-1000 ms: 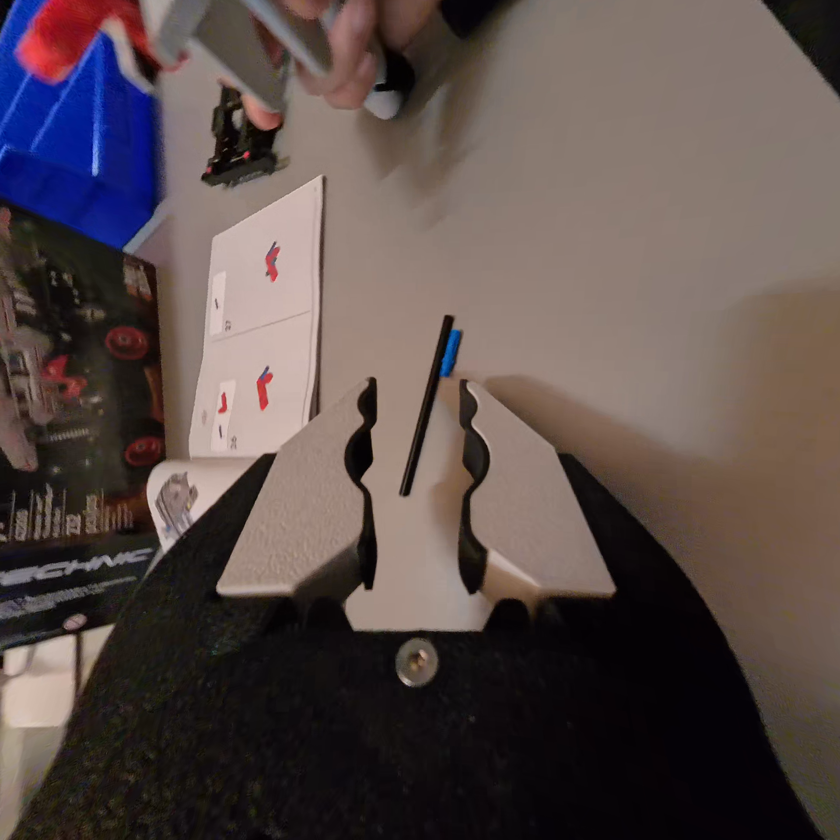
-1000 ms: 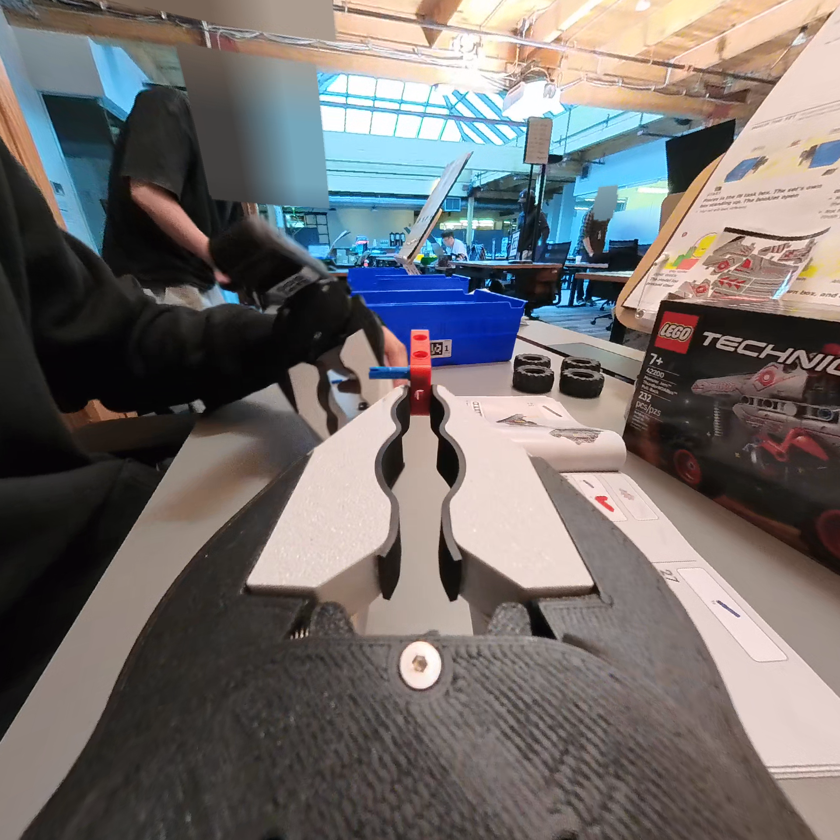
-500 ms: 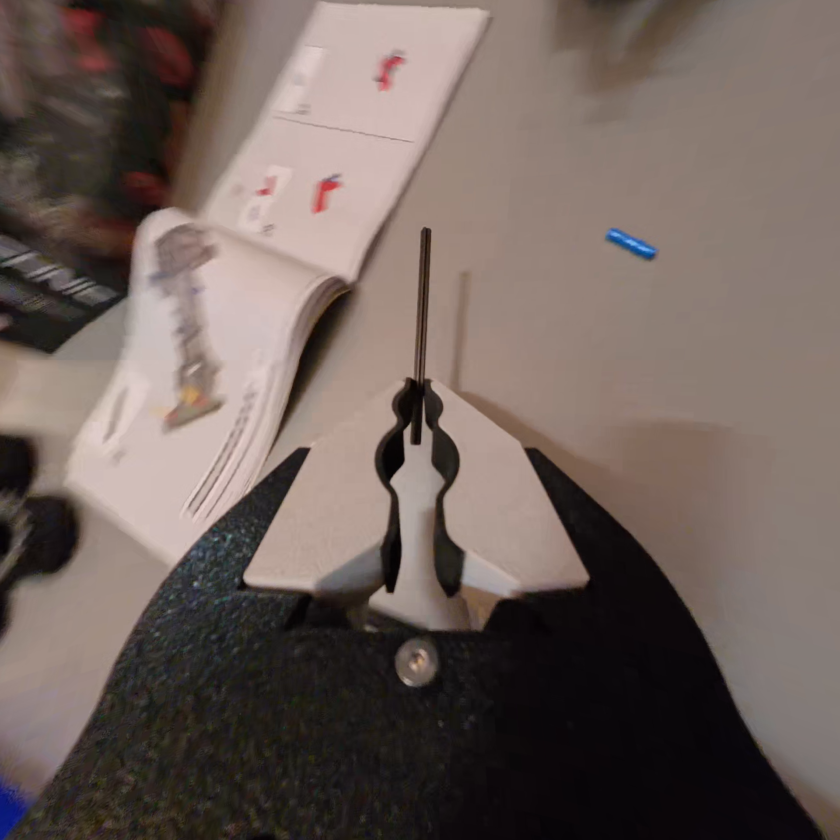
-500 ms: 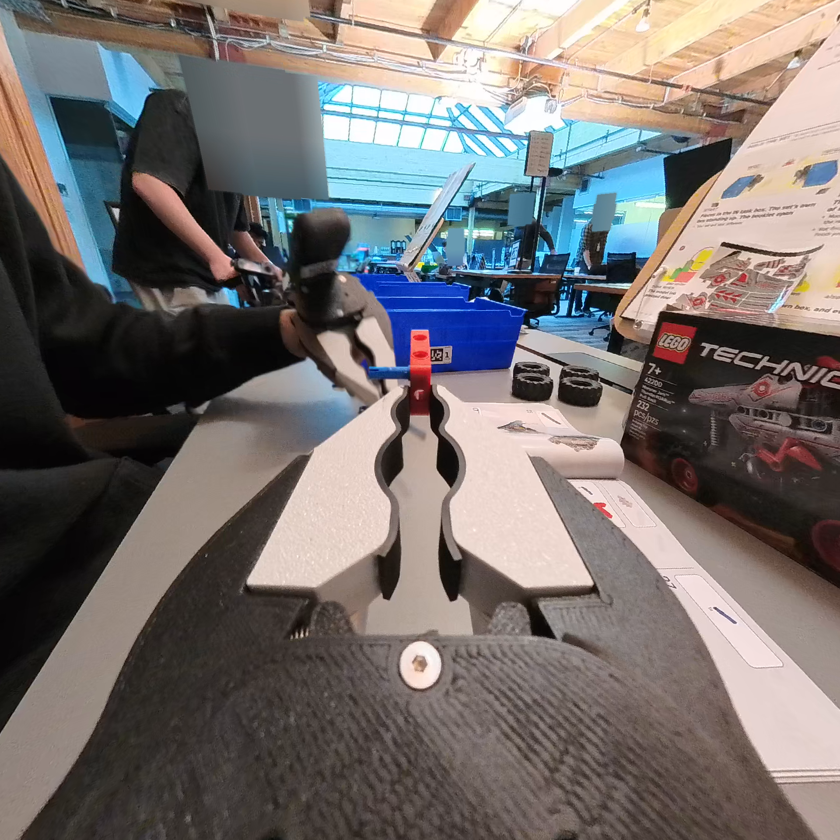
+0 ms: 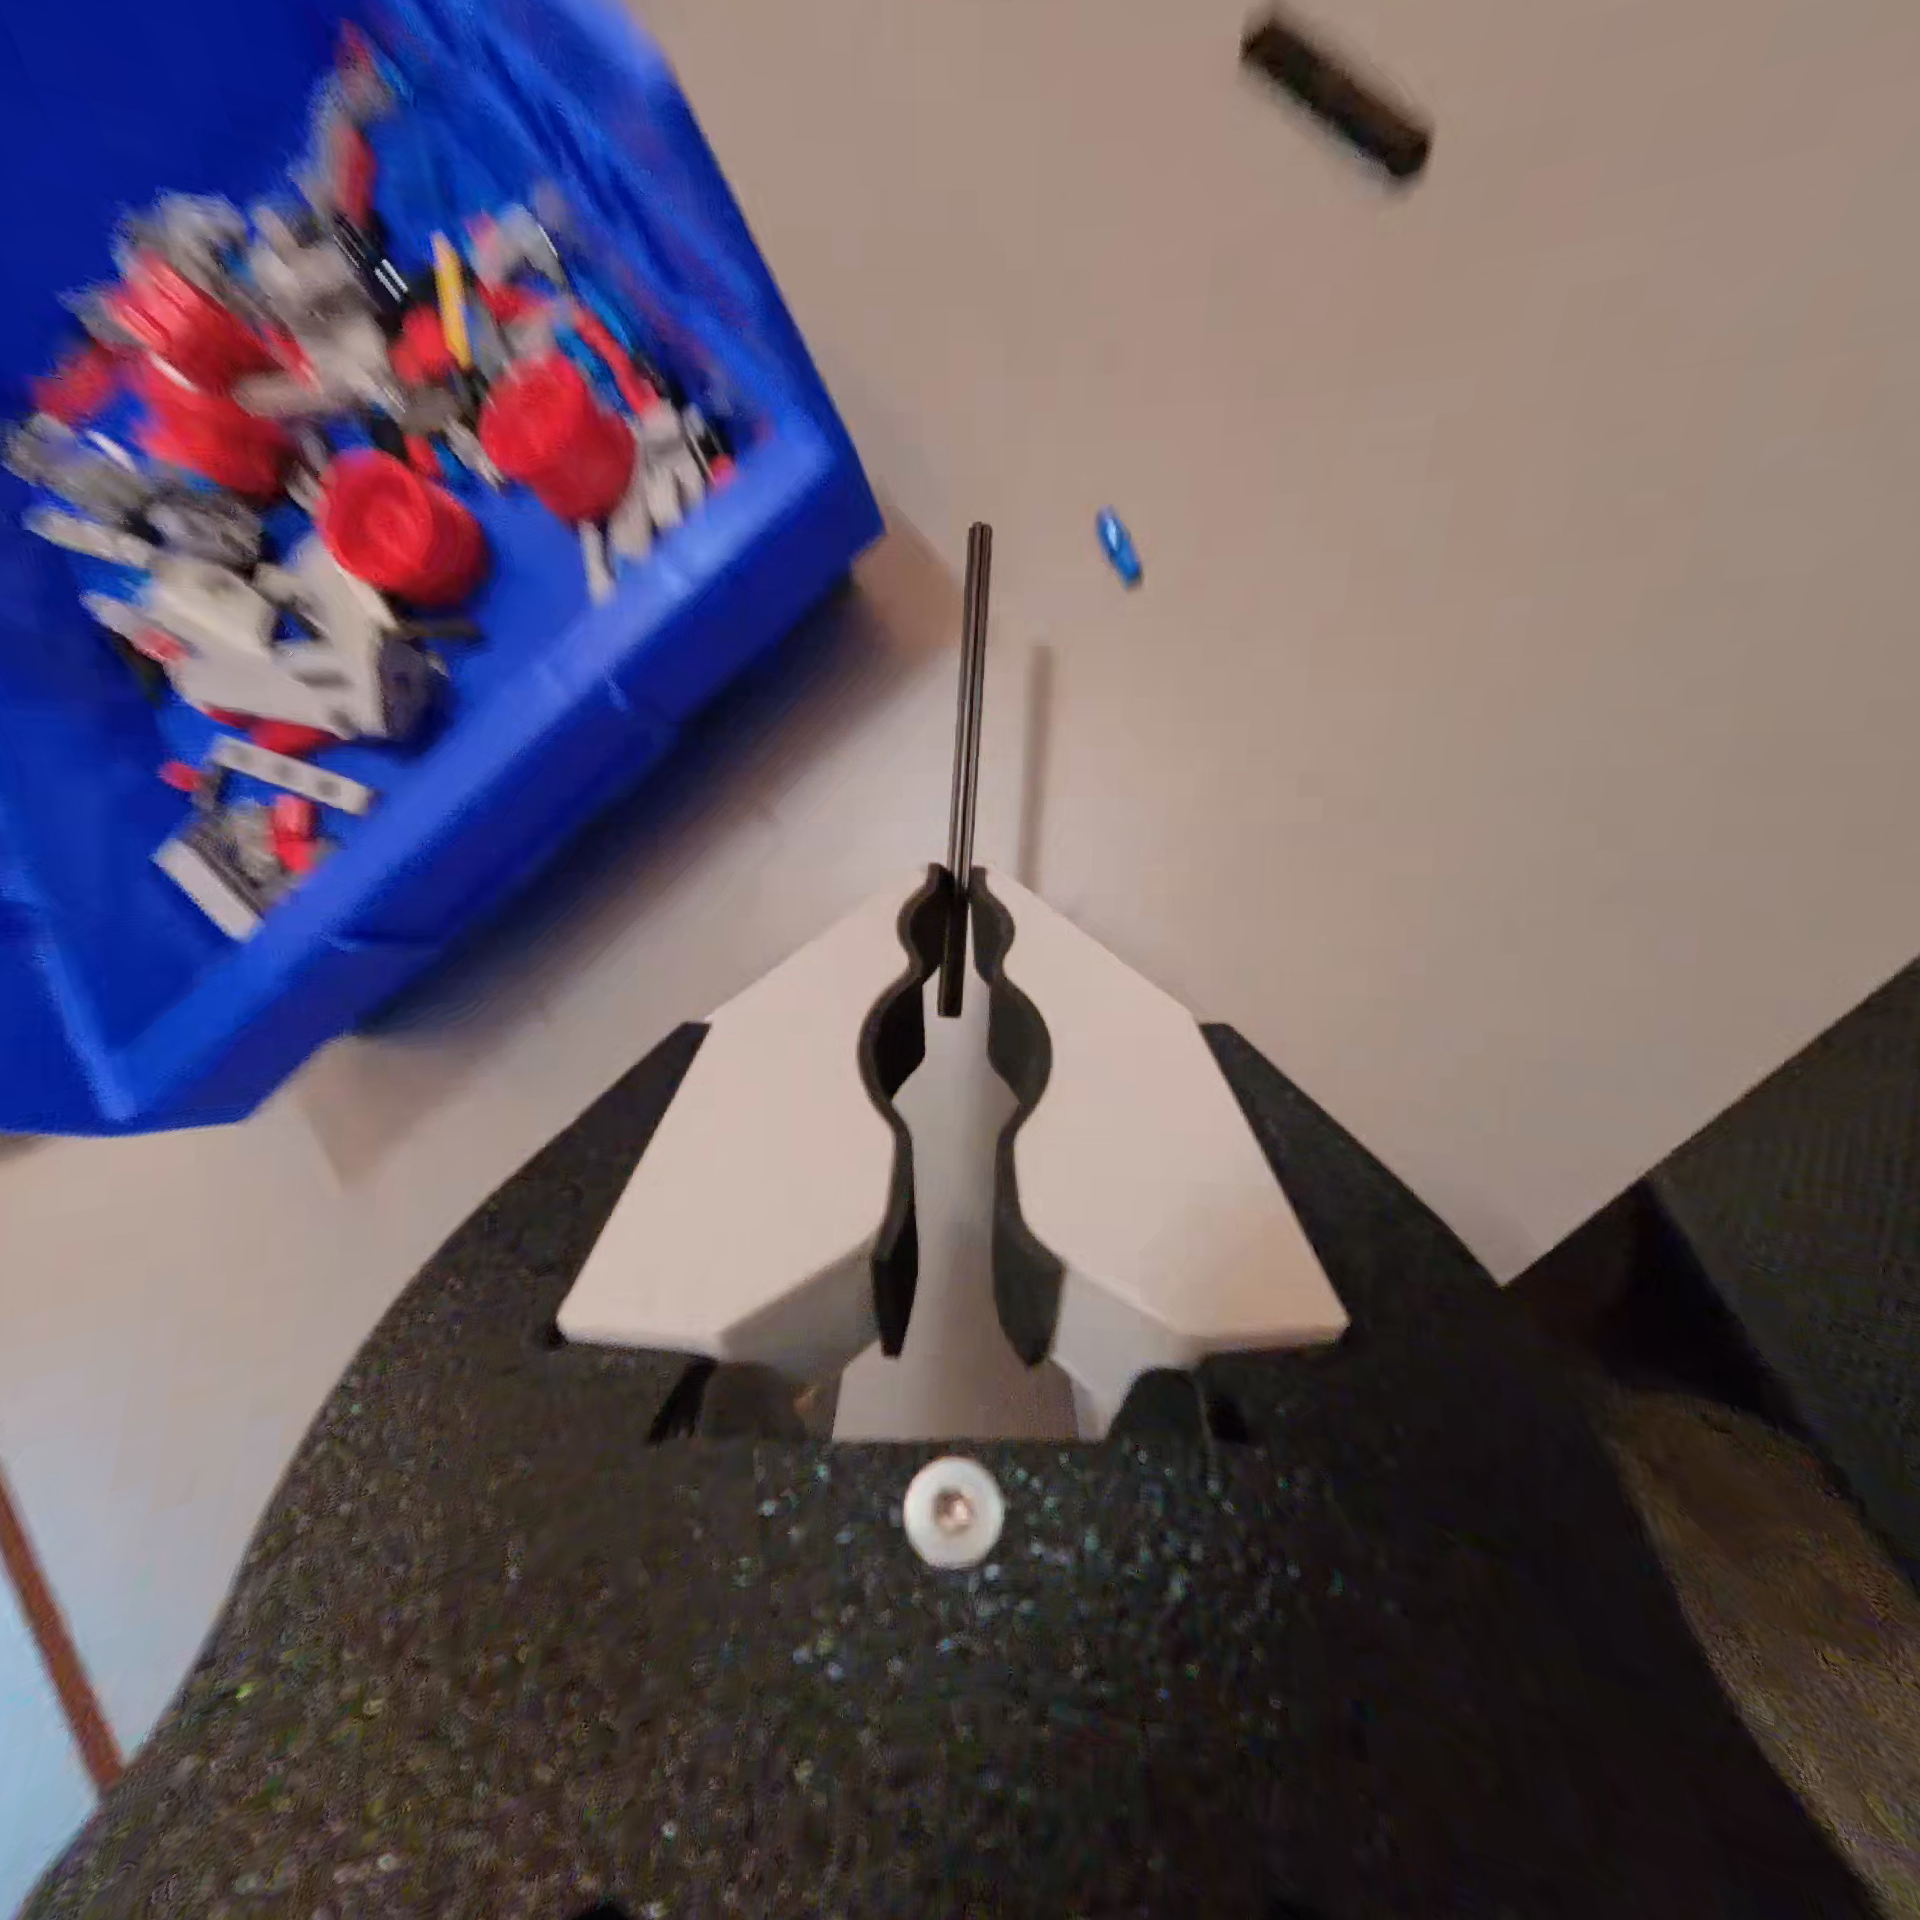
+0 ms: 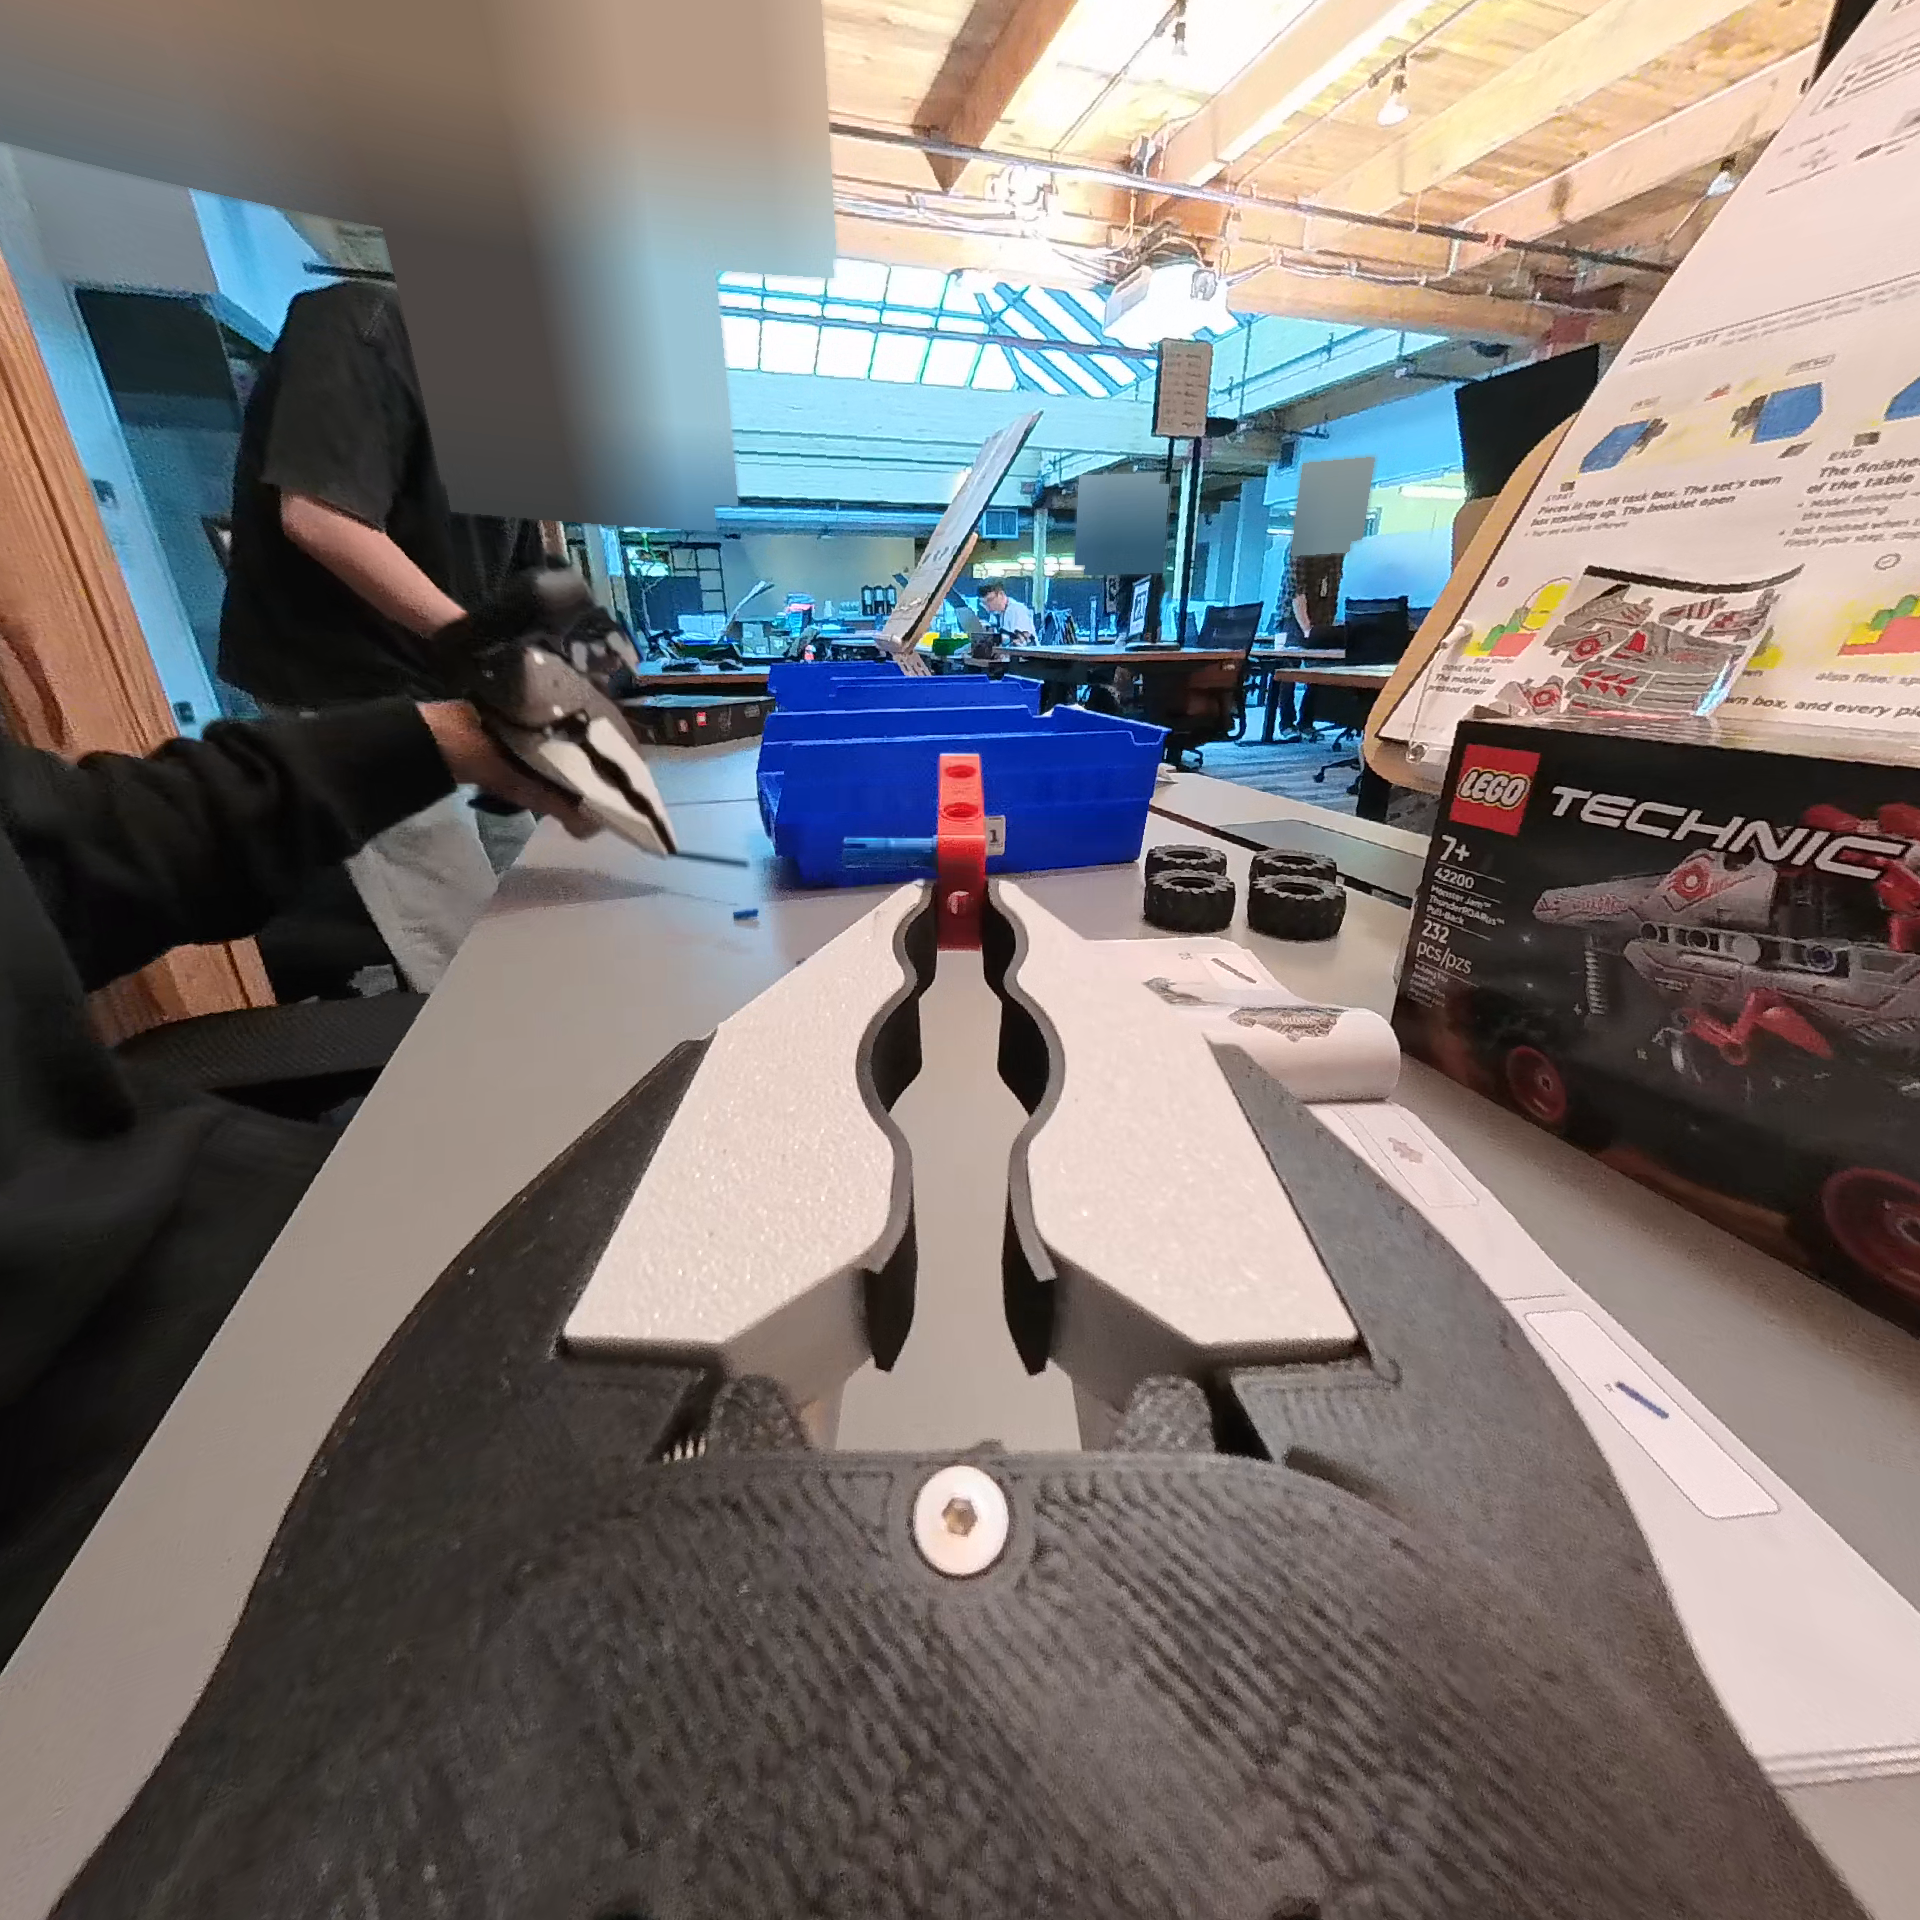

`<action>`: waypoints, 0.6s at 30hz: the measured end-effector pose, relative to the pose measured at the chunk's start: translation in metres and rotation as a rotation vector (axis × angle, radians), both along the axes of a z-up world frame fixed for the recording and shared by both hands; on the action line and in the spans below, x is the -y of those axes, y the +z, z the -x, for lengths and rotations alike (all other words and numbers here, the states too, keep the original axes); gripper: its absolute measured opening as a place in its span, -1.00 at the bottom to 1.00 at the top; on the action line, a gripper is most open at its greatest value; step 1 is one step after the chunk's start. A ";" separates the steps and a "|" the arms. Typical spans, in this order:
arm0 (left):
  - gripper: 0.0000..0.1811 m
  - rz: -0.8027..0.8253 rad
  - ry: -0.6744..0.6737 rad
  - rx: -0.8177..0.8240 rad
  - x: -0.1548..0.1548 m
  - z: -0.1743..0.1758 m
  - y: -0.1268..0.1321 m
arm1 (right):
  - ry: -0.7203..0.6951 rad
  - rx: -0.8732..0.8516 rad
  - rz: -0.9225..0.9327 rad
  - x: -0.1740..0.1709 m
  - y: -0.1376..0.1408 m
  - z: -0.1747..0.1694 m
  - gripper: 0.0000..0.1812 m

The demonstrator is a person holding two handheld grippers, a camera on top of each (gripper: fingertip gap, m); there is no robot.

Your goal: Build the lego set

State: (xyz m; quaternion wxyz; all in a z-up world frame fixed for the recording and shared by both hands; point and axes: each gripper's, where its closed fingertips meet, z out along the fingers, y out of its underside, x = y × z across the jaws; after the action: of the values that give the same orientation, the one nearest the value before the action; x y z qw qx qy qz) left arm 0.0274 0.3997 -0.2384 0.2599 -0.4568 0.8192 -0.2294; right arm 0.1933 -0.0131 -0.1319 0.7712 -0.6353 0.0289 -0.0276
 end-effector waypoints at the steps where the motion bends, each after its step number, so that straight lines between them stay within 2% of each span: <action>1: -0.99 -0.001 -0.007 -0.021 -0.003 0.000 -0.010 | -0.002 -0.002 0.003 -0.001 0.000 -0.001 -0.94; 4: -0.98 0.039 -0.055 -0.038 -0.001 -0.004 -0.024 | -0.009 0.019 0.019 -0.003 -0.002 0.001 -0.94; 6: -0.85 0.067 -0.071 -0.033 0.003 -0.007 -0.022 | -0.023 0.026 0.003 -0.001 0.000 0.001 -0.94; 8: -0.78 0.066 -0.060 -0.006 0.010 -0.012 -0.012 | -0.044 0.025 -0.016 0.002 0.002 -0.001 -0.94; 10: -0.78 0.126 -0.056 0.090 0.043 -0.028 0.015 | -0.063 0.015 -0.026 0.002 0.003 -0.005 -0.95; 12: -0.78 0.254 -0.091 0.209 0.113 -0.055 0.045 | -0.068 0.009 -0.026 0.002 0.003 -0.006 -0.95; 13: -0.78 0.340 -0.162 0.228 0.163 -0.065 0.052 | -0.072 0.009 -0.020 0.001 0.002 -0.007 -0.95; 16: -0.72 0.499 -0.396 0.111 0.313 -0.069 0.037 | -0.083 0.020 -0.020 0.001 0.002 -0.007 -0.95; 18: -0.68 0.444 -0.488 0.066 0.373 -0.069 0.016 | -0.090 0.033 -0.028 0.002 0.003 -0.006 -0.94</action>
State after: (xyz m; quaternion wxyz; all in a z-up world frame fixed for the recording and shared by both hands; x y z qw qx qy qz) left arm 0.0966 0.0266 -0.2228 0.1177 -0.2848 0.8257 -0.4724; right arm 0.1992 -0.0148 -0.1286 0.7784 -0.6220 0.0453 -0.0724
